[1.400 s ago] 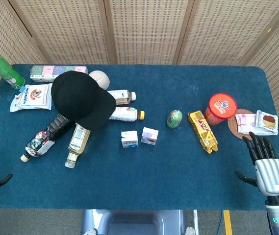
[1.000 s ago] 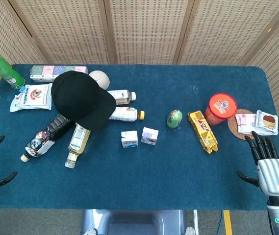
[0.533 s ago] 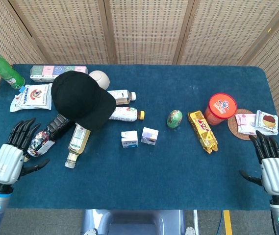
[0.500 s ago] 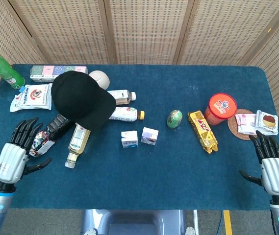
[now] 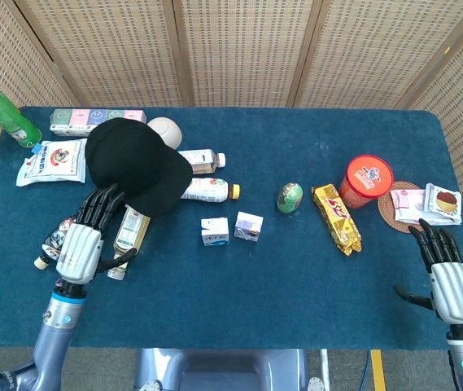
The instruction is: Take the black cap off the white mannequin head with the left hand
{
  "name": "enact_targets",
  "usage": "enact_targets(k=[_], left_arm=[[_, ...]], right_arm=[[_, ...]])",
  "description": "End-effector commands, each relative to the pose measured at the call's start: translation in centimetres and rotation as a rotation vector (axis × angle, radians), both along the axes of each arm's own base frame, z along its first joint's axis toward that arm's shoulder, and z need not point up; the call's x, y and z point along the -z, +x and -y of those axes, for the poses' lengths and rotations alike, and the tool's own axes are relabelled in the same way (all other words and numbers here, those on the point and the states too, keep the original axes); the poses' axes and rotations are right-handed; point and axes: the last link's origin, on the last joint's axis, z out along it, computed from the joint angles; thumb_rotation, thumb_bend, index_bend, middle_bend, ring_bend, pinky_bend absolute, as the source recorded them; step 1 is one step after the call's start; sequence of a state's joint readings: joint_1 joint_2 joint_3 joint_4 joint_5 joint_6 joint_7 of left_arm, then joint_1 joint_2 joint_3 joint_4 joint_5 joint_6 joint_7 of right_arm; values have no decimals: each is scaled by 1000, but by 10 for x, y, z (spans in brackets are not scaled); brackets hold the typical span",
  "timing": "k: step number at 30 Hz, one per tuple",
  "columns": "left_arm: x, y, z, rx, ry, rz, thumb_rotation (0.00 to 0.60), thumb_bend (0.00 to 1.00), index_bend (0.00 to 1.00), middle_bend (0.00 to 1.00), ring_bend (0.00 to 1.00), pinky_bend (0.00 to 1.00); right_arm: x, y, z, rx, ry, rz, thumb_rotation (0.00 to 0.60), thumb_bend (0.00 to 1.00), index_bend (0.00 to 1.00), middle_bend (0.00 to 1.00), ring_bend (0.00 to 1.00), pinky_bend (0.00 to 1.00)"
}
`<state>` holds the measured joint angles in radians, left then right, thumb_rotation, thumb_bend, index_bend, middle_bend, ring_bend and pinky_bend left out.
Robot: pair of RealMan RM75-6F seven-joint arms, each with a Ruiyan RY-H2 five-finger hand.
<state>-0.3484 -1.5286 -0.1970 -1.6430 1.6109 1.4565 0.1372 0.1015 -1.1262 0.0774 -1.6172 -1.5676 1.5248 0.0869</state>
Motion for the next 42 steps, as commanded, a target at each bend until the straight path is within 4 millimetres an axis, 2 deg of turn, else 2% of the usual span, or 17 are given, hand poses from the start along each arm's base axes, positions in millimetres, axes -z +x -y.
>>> enact_targets(k=[1, 8, 16, 24, 32, 42], left_arm=[[11, 14, -13, 13, 24, -13, 600, 35, 0, 0, 0, 0], [25, 36, -29, 50, 74, -67, 600, 33, 0, 0, 0, 0], [39, 47, -51, 45, 94, -191, 600, 34, 0, 0, 0, 0], [52, 50, -65, -8, 114, -217, 600, 39, 0, 0, 0, 0], [64, 51, -73, -44, 112, -205, 600, 99, 0, 0, 0, 0], [66, 55, -74, 6, 149, -149, 600, 162, 0, 0, 0, 0]], right_arm=[[-1, 0, -1, -2, 0, 5, 600, 0, 0, 0, 0, 0], [-5, 0, -1, -1, 9, 40, 600, 0, 0, 0, 0, 0], [-6, 2, -3, -10, 28, 66, 600, 0, 0, 0, 0, 0], [-9, 5, -8, -26, 27, 94, 600, 0, 0, 0, 0, 0], [-14, 5, -10, -29, 21, 112, 600, 0, 0, 0, 0, 0], [-14, 4, -9, -29, 32, 125, 600, 0, 0, 0, 0, 0]])
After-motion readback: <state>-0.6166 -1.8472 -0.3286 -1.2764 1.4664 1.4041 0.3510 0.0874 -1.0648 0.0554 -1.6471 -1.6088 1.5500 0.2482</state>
